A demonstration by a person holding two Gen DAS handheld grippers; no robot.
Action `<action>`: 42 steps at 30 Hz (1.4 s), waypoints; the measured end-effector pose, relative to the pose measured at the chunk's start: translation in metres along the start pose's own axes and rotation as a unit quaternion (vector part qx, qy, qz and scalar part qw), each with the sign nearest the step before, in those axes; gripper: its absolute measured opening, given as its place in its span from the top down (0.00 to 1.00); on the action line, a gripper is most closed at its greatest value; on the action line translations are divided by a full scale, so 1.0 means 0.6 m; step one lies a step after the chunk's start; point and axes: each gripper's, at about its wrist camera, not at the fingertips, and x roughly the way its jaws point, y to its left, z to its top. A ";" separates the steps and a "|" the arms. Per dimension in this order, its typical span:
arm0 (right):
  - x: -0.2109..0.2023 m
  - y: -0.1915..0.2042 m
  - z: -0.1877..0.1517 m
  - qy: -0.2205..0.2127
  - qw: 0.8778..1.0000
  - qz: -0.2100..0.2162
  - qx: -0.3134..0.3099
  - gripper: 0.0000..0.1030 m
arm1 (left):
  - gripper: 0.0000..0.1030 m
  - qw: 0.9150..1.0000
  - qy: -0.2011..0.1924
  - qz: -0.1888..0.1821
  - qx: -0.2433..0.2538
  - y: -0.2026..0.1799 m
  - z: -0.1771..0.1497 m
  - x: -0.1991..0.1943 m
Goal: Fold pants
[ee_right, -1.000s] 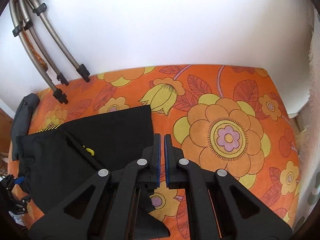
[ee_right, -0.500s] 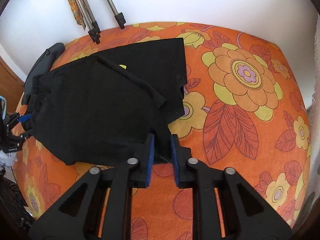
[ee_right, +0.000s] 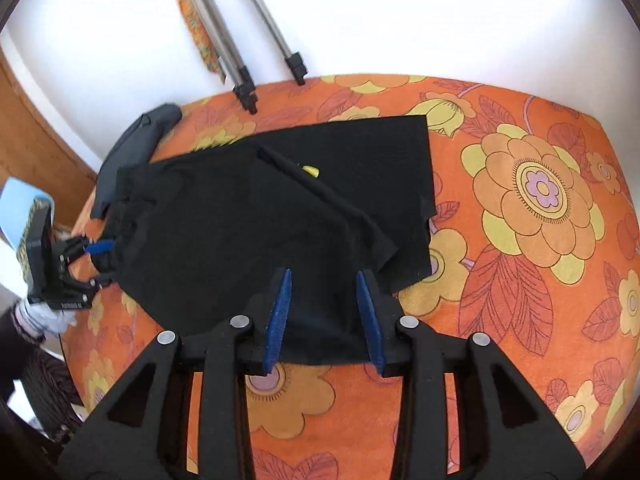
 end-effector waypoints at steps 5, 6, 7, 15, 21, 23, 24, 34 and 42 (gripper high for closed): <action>0.040 -0.038 0.030 0.017 0.998 -0.032 0.055 0.66 | 0.35 1.000 -0.001 -0.001 0.001 0.000 0.000 0.000; 0.048 -0.042 0.031 0.024 0.997 -0.036 0.062 0.66 | 0.35 1.000 -0.001 -0.002 0.001 0.001 0.000 0.000; 0.053 -0.044 0.033 0.026 0.996 -0.049 0.064 0.66 | 0.35 1.000 -0.001 -0.002 0.002 0.001 0.000 0.000; 0.086 -0.052 0.035 0.041 0.993 -0.071 0.080 0.67 | 0.35 1.000 -0.001 -0.002 0.001 0.000 -0.001 0.000; 0.056 -0.070 0.039 0.002 0.990 -0.010 0.142 0.95 | 0.35 1.000 0.000 -0.002 0.002 0.000 0.000 0.000; 0.046 -0.068 0.044 -0.008 0.990 -0.011 0.142 0.95 | 0.35 1.000 0.001 -0.002 0.002 0.000 0.000 0.000; 0.042 -0.063 0.048 -0.011 0.991 -0.017 0.136 0.96 | 0.35 1.000 0.001 -0.003 0.002 0.000 0.000 -0.001; 0.015 -0.049 0.100 -0.048 0.992 -0.064 0.098 0.98 | 0.35 1.000 0.000 -0.005 0.004 0.000 -0.001 -0.002; 0.045 -0.043 0.220 -0.080 0.986 -0.136 0.050 0.98 | 0.35 1.000 0.000 -0.005 0.004 0.000 -0.001 -0.001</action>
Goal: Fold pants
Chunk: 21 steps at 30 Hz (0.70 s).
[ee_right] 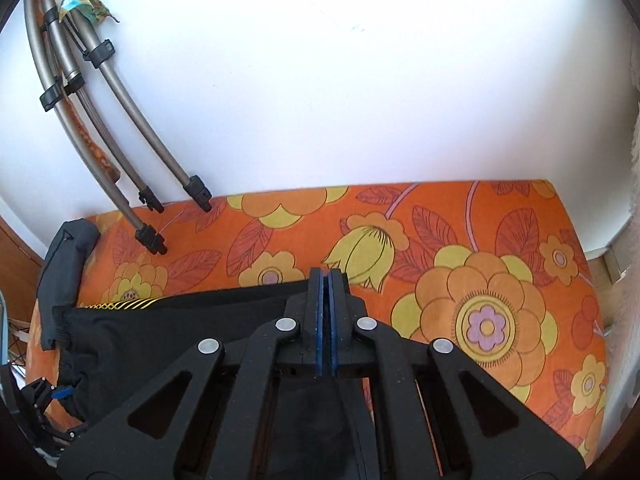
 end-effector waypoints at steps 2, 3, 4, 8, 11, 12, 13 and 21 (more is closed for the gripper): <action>0.032 0.017 0.017 0.006 0.999 -0.022 -0.022 0.98 | 0.35 1.000 0.001 -0.001 -0.002 0.000 0.001 0.000; 0.050 0.026 0.021 0.013 0.999 -0.031 -0.033 0.98 | 0.35 1.000 0.001 -0.001 -0.002 0.001 0.001 0.000; 0.065 0.033 0.022 0.021 0.998 -0.042 -0.045 0.98 | 0.35 1.000 0.001 -0.001 -0.001 0.000 0.001 0.000; 0.110 0.040 0.008 0.051 0.993 -0.082 -0.074 0.98 | 0.35 1.000 0.003 -0.007 -0.004 0.004 0.001 -0.003; 0.123 0.019 -0.009 0.066 0.988 -0.115 -0.077 0.98 | 0.35 1.000 -0.001 -0.015 -0.014 0.011 0.007 -0.013; 0.123 0.012 -0.012 0.066 0.988 -0.116 -0.075 0.98 | 0.35 1.000 -0.007 -0.015 -0.017 0.014 0.011 -0.020; 0.120 0.006 -0.014 0.062 0.989 -0.114 -0.073 0.98 | 0.35 1.000 -0.015 -0.012 -0.021 0.018 0.016 -0.030; 0.032 -0.003 -0.003 0.018 0.996 -0.058 -0.060 0.66 | 0.35 0.994 -0.071 0.078 -0.008 0.087 0.082 -0.074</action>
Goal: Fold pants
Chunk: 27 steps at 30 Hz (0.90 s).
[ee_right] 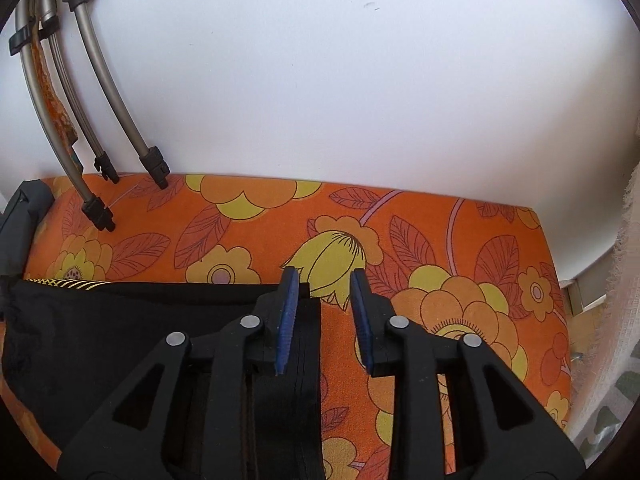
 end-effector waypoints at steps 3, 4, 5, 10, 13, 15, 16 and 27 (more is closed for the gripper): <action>-0.021 -0.005 -0.018 0.010 1.000 0.017 0.002 0.65 | 0.35 1.000 0.011 -0.003 -0.025 0.054 0.032 0.026; -0.020 -0.007 -0.025 0.018 1.000 0.017 0.000 0.62 | 0.35 0.999 0.019 -0.004 -0.034 0.070 0.039 0.035; -0.019 -0.008 -0.032 0.027 0.999 0.020 -0.001 0.61 | 0.35 0.999 0.022 0.000 -0.040 0.086 0.041 0.041; 0.017 -0.026 -0.049 0.049 0.998 0.023 0.019 0.61 | 0.33 0.998 0.048 0.003 -0.041 0.107 0.037 0.076; 0.040 -0.030 -0.046 0.052 0.997 0.038 0.038 0.61 | 0.33 0.997 0.061 0.005 -0.037 0.107 0.036 0.097; 0.056 -0.030 -0.043 0.056 0.996 0.043 0.046 0.61 | 0.33 0.997 0.067 -0.002 -0.028 0.101 0.035 0.112; 0.064 -0.030 -0.042 0.060 0.996 0.046 0.050 0.61 | 0.33 0.997 0.070 -0.001 -0.020 0.098 0.032 0.119; 0.082 -0.014 -0.028 0.049 0.996 0.053 0.045 0.95 | 0.91 0.999 0.038 0.027 -0.011 0.091 0.003 0.129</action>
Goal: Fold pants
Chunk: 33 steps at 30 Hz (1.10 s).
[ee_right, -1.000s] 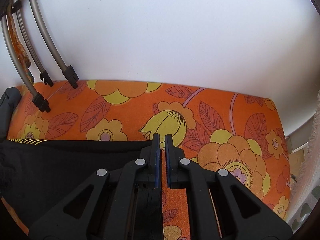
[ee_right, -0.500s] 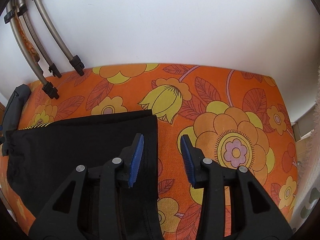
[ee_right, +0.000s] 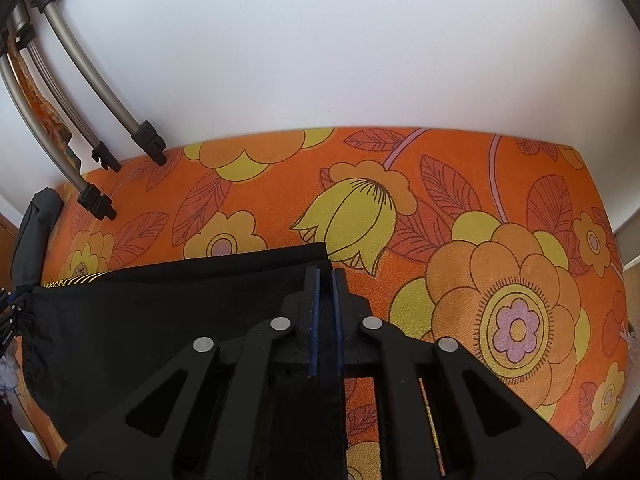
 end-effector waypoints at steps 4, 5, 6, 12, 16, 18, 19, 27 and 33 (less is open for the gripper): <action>-0.013 0.017 0.001 -0.020 0.999 -0.020 -0.029 0.99 | 0.92 1.000 -0.012 0.007 -0.005 0.004 0.001 -0.006; -0.016 0.017 0.004 -0.025 0.999 -0.020 -0.026 0.99 | 0.92 1.000 -0.013 0.010 -0.007 0.006 0.003 -0.006; -0.016 0.016 0.008 -0.026 0.999 -0.021 -0.021 0.99 | 0.92 1.000 -0.016 0.016 -0.011 0.009 0.004 -0.007; -0.005 0.013 0.008 0.001 1.000 0.018 0.004 0.50 | 0.92 1.000 -0.011 0.013 -0.012 0.010 0.005 -0.002; 0.017 0.032 -0.002 0.011 0.999 -0.023 -0.044 0.89 | 0.86 1.000 -0.003 0.024 -0.008 0.008 0.010 0.005; 0.035 0.032 -0.002 0.024 0.992 -0.106 -0.067 0.98 | 0.75 0.999 0.007 0.030 -0.018 0.013 0.013 0.009; 0.037 0.025 0.000 0.026 0.989 -0.131 -0.063 0.98 | 0.65 0.999 0.008 0.036 -0.023 0.017 0.015 0.008; -0.100 0.058 -0.058 -0.018 0.999 0.010 -0.050 0.98 | 0.49 0.999 -0.026 0.044 0.000 -0.004 0.016 -0.078; -0.104 0.136 -0.140 0.015 0.994 0.040 -0.102 0.98 | 0.49 0.997 -0.046 0.017 0.060 -0.098 0.000 -0.131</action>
